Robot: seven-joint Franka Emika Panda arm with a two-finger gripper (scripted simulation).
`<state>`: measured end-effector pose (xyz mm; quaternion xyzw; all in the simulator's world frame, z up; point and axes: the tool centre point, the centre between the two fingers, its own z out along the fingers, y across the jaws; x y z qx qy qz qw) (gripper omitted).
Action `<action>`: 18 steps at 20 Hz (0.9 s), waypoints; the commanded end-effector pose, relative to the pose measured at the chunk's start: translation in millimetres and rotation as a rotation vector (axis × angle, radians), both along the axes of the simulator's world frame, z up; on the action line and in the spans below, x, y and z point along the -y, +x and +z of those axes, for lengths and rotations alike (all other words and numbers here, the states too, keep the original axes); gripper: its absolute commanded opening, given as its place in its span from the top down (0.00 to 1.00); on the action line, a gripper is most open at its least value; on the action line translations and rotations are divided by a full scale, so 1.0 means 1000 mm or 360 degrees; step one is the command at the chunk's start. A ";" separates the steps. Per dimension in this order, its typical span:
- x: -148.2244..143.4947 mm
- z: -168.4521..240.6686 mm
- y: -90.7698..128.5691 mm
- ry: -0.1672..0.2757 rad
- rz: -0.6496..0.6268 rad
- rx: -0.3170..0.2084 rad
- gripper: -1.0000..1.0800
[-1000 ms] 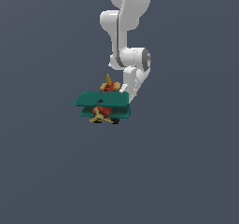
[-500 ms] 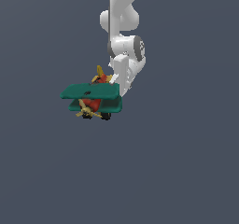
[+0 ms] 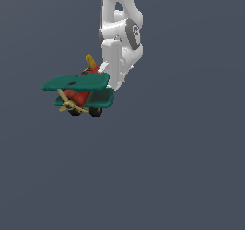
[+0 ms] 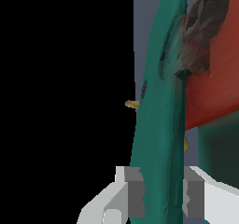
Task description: Pick up the object and move it to a goal position.
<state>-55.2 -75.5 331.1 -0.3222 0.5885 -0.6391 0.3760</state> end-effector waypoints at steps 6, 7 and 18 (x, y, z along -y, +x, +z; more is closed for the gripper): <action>0.032 0.056 0.011 -0.0005 0.0002 0.0012 1.00; 0.035 0.062 0.013 -0.0006 0.0002 0.0013 1.00; 0.056 0.100 0.022 -0.0004 0.0008 0.0014 1.00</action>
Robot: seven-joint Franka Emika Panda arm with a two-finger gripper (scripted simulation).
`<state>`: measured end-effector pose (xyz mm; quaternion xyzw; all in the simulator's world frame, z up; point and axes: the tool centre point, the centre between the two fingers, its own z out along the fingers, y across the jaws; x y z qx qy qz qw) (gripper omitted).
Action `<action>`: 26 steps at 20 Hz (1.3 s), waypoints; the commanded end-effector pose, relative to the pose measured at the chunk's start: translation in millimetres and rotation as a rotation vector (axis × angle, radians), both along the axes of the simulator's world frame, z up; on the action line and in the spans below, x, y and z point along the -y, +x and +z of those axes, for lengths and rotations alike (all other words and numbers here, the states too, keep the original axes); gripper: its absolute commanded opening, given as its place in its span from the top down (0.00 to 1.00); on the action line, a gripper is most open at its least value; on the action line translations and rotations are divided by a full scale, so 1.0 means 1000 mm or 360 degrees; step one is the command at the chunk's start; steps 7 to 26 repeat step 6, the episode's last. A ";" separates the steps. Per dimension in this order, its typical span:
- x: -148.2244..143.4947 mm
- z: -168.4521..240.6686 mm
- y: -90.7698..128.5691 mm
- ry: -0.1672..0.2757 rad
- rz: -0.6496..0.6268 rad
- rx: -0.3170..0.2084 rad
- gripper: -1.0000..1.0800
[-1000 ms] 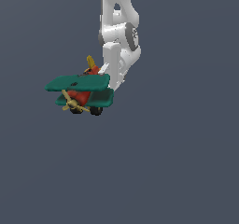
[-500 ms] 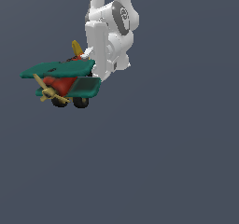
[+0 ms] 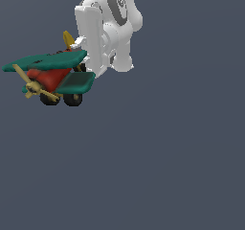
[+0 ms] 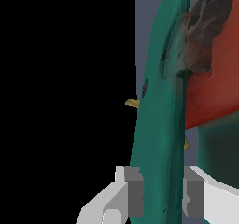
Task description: Pick up the object and move it to a goal position.
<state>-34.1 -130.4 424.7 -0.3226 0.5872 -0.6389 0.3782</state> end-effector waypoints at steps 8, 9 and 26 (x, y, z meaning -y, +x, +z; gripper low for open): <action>0.000 0.006 0.002 -0.0001 0.0004 0.0009 1.00; 0.000 0.006 0.002 -0.0001 0.0004 0.0009 1.00; 0.000 0.006 0.002 -0.0001 0.0004 0.0009 1.00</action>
